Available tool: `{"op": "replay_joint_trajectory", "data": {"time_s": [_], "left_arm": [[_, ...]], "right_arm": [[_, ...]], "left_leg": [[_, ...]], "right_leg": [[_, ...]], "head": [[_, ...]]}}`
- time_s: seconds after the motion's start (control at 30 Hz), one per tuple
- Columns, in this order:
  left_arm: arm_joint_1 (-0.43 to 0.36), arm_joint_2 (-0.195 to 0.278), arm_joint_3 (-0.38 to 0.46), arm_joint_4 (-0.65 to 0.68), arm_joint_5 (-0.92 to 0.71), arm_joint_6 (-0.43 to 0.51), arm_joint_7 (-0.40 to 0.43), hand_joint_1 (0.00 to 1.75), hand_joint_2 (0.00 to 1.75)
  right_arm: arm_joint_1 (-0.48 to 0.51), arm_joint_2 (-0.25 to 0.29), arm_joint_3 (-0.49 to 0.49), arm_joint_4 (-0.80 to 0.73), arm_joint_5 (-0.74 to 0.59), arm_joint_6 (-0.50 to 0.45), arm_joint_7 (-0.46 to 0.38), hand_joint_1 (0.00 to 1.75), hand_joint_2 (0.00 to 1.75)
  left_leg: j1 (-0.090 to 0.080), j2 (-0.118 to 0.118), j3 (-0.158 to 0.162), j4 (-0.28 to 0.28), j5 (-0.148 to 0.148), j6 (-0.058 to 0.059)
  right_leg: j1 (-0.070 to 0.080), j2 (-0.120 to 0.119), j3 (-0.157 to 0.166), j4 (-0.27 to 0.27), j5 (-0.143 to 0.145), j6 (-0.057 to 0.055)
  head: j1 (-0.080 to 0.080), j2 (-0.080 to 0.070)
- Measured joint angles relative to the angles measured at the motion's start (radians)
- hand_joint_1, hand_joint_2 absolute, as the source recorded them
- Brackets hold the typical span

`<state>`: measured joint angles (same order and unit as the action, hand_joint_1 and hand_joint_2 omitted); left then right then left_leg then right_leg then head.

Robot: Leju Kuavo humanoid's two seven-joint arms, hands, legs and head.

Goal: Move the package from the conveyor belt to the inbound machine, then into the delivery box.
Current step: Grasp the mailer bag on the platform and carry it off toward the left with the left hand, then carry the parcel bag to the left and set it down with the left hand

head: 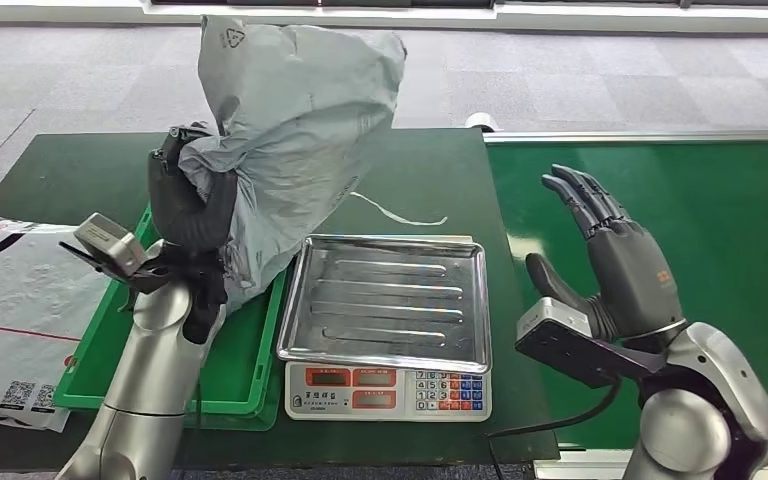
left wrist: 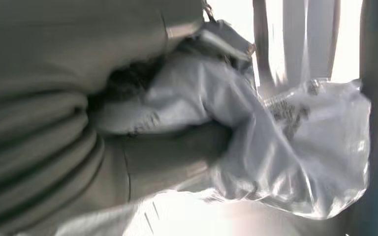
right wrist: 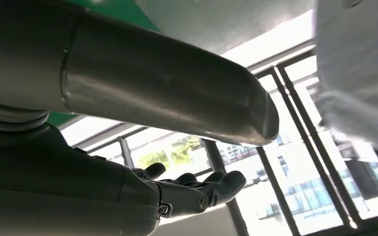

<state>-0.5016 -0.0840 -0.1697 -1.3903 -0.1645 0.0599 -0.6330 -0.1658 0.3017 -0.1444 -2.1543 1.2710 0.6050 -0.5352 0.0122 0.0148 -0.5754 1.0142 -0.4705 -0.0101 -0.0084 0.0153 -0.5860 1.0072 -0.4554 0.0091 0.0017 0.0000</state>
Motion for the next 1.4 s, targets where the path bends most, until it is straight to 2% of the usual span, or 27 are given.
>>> {"op": "replay_joint_trajectory", "data": {"time_s": [0.07,0.1,0.13,0.17,0.2,0.23,0.27,0.3,0.33,0.47,0.6,0.83,1.0,1.07,1.13,1.3,1.4], "left_arm": [[0.005,0.005,0.006,-0.002,-0.426,0.326,0.171,1.75,1.75],[-0.003,0.017,-0.004,0.013,-0.688,0.458,0.301,1.75,1.75],[-0.019,0.036,-0.026,0.039,-0.969,0.549,0.454,1.75,1.75],[-0.043,0.064,-0.069,0.075,-1.204,0.59,0.619,1.75,1.75],[-0.071,0.096,-0.128,0.118,-1.366,0.591,0.784,1.75,1.75],[-0.096,0.123,-0.195,0.164,-1.45,0.569,0.933,1.75,1.75],[-0.114,0.146,-0.259,0.211,-1.46,0.54,1.049,1.75,1.75],[-0.124,0.163,-0.308,0.254,-1.452,0.524,1.117,1.75,1.75],[-0.129,0.177,-0.344,0.295,-1.442,0.521,1.142,1.75,1.75],[-0.132,0.222,-0.407,0.43,-1.413,0.552,1.119,1.75,1.75],[-0.133,0.246,-0.404,0.533,-1.404,0.588,1.106,0.0,1.75],[-0.133,0.258,-0.388,0.618,-1.404,0.633,1.123,0.0,1.75],[-0.119,0.247,-0.343,0.602,-1.404,0.639,1.074,0.0,1.75],[-0.103,0.245,-0.318,0.563,-1.404,0.64,1.066,0.0,0.87],[-0.094,0.248,-0.309,0.526,-1.404,0.64,1.099,0.0,0.0],[-0.096,0.277,-0.339,0.446,-1.404,0.64,1.287,0.0,0.0],[-0.067,0.296,-0.335,0.311,-1.4,0.64,1.302,0.0,0.0]], "right_arm": [[0.002,0.0,-0.001,-0.004,0.035,0.0,0.033,0.0,0.0],[0.005,0.0,-0.001,-0.007,0.05,0.0,0.048,0.0,0.0],[0.007,0.0,-0.001,-0.01,0.064,0.0,0.062,0.0,0.0],[0.009,0.0,-0.001,-0.012,0.075,0.0,0.073,0.0,0.0],[0.01,0.0,-0.001,-0.013,0.081,0.0,0.079,0.0,0.0],[0.011,0.0,-0.001,-0.013,0.084,0.0,0.08,0.0,0.0],[0.012,0.0,-0.001,-0.012,0.081,0.0,0.076,0.0,0.0],[0.013,0.0,-0.001,-0.012,0.078,0.0,0.071,0.0,0.0],[0.013,0.0,-0.001,-0.011,0.076,0.0,0.068,0.0,0.0],[0.015,0.0,-0.002,-0.005,0.076,0.0,0.068,0.0,0.0],[0.023,0.0,-0.005,-0.004,0.079,0.0,0.071,0.0,0.0],[0.027,-0.001,-0.01,-0.003,0.117,0.0,0.109,0.0,0.0],[0.029,-0.001,-0.012,-0.003,0.132,0.0,0.128,0.0,0.0],[0.032,-0.001,-0.013,-0.003,0.137,0.0,0.134,0.0,0.0],[0.034,-0.001,-0.013,-0.003,0.145,0.0,0.142,0.0,0.0],[0.036,-0.001,-0.013,-0.003,0.165,0.0,0.163,0.0,0.0],[0.038,-0.001,-0.013,-0.003,0.169,0.0,0.167,0.0,0.0]], "left_leg": [[0.0,0.0,0.0,0.0,0.0,0.0],[0.0,0.0,0.0,0.001,0.0,0.0],[0.0,0.0,0.0,0.001,0.0,0.0],[0.0,0.0,0.0,0.001,0.0,0.0],[-0.001,0.0,0.0,0.001,0.0,0.0],[-0.001,0.001,0.001,0.0,0.0,0.0],[-0.001,0.002,0.001,0.0,0.0,0.0],[-0.001,0.003,0.002,0.0,0.0,0.0],[-0.001,0.004,0.002,0.0,0.0,0.0],[-0.001,0.004,0.001,0.0,0.001,-0.001],[-0.001,0.004,0.001,0.0,0.0,-0.002],[-0.001,0.004,0.001,0.0,0.0,-0.002],[-0.001,0.004,0.001,0.0,0.0,-0.002],[-0.001,0.003,0.001,0.0,0.0,-0.002],[-0.001,0.003,0.0,0.0,0.0,-0.002],[-0.001,0.003,0.0,0.0,0.0,-0.002],[-0.001,0.003,0.0,0.0,0.001,-0.002]], "right_leg": [[0.0,0.0,0.0,0.0,0.0,0.0],[0.0,0.0,-0.001,0.0,0.0,0.0],[0.0,0.0,-0.001,0.0,0.0,0.0],[0.0,0.0,-0.001,0.0,0.0,0.0],[-0.001,0.0,-0.001,0.0,0.001,0.0],[-0.001,0.001,0.0,0.0,0.001,0.0],[-0.001,0.001,0.0,0.0,0.001,0.0],[-0.001,0.002,0.0,0.0,0.001,0.0],[-0.001,0.003,0.0,0.0,0.002,-0.001],[0.0,0.004,-0.001,0.0,0.002,-0.001],[0.001,0.004,-0.001,0.0,0.002,-0.002],[0.001,0.004,-0.001,0.0,0.002,-0.002],[0.0,0.004,-0.001,0.0,0.002,-0.002],[0.0,0.004,-0.001,0.0,0.002,-0.002],[0.0,0.004,-0.001,0.0,0.002,-0.002],[0.001,0.003,-0.001,0.0,0.002,-0.002],[0.001,0.003,-0.001,0.0,0.002,-0.002]], "head": [[0.0,0.0],[0.0,0.0],[0.0,0.0],[0.0,0.0],[0.0,0.0],[0.0,0.0],[0.0,0.0],[-0.001,0.0],[0.0,0.0],[-0.001,0.0],[-0.001,0.0],[-0.001,0.0],[-0.001,0.0],[-0.001,0.0],[0.0,0.0],[0.0,0.0],[-0.001,0.0]]}}
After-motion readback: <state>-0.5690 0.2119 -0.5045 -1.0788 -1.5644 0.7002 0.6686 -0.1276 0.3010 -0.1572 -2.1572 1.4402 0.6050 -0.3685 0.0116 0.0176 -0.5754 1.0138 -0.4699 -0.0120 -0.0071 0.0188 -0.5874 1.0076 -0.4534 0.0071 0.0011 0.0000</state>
